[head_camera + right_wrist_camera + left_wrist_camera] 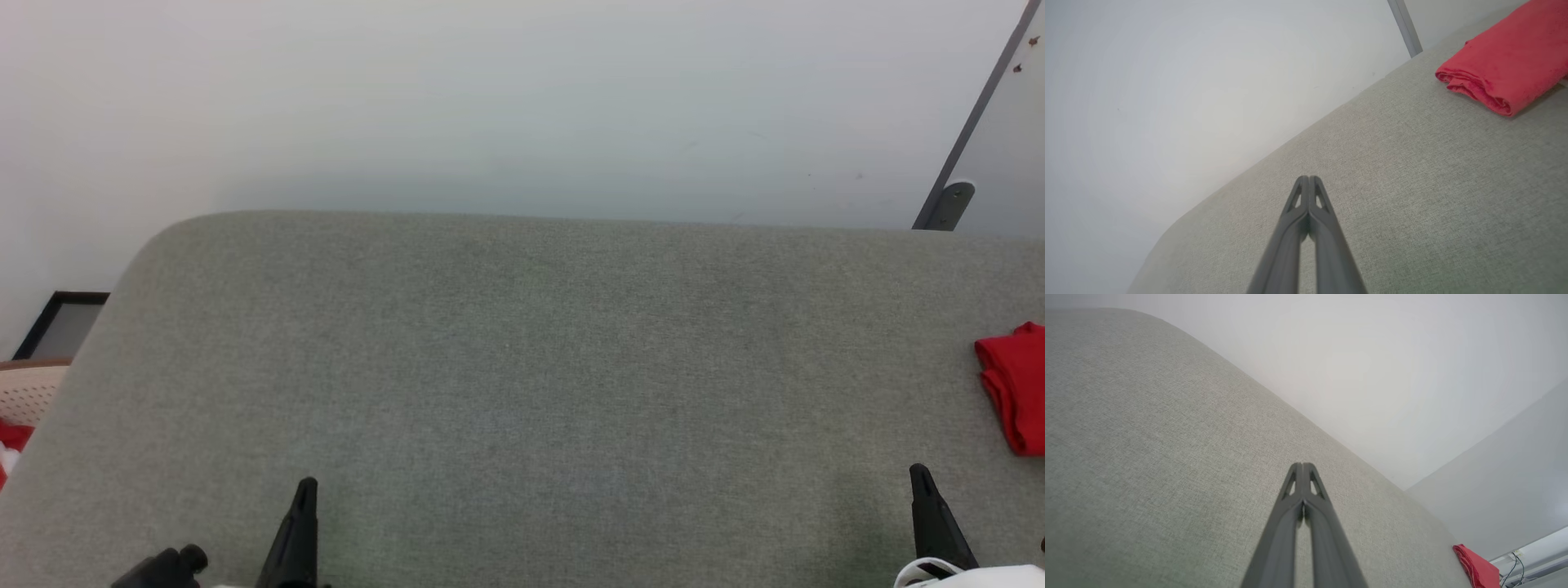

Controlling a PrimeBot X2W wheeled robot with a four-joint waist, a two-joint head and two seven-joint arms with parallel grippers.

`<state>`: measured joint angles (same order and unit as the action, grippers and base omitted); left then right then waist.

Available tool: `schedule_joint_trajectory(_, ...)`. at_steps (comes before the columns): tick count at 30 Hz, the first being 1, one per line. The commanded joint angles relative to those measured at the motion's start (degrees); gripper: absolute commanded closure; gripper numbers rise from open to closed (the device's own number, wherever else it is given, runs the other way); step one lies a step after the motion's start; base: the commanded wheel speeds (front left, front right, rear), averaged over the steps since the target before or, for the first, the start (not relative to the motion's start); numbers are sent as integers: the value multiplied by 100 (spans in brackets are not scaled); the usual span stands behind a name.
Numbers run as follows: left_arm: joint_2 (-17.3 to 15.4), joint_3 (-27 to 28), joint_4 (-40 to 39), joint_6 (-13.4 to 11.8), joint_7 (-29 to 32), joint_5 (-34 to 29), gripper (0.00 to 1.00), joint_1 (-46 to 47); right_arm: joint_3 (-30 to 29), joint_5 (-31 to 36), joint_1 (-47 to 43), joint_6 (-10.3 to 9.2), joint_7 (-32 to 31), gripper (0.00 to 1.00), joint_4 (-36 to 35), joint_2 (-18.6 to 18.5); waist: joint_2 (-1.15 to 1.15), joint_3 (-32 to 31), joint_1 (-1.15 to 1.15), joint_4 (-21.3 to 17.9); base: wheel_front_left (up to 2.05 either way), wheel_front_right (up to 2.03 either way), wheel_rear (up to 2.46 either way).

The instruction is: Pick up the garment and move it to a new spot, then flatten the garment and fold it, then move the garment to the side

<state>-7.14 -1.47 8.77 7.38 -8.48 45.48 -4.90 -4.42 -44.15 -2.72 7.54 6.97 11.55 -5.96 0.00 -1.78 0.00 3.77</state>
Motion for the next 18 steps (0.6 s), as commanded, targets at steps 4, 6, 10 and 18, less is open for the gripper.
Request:
schedule_joint_trajectory(4, -3, 58, -26, 5, 85, 357, 100, 180, -40, -360, 192, -2, -91, 100, -44, 11, 0, 8, 0, -14, 0, 0, 0)
schedule_joint_trajectory(6, 4, 74, -12, 5, 125, 504, 100, 210, -46, -507, 212, -3, -131, 100, -36, 20, 0, 12, 0, -22, 0, 0, 0)
schedule_joint_trajectory(10, 19, 104, 19, 6, 197, 793, 100, 267, -57, -789, 258, -3, -209, 100, -18, 38, 0, 20, 0, -38, 0, 0, 0)
schedule_joint_trajectory(18, 47, 164, 80, 7, 344, 1325, 100, 380, -79, -1309, 346, -3, -360, 100, 15, 75, 0, 37, 0, -70, 0, 0, 0)
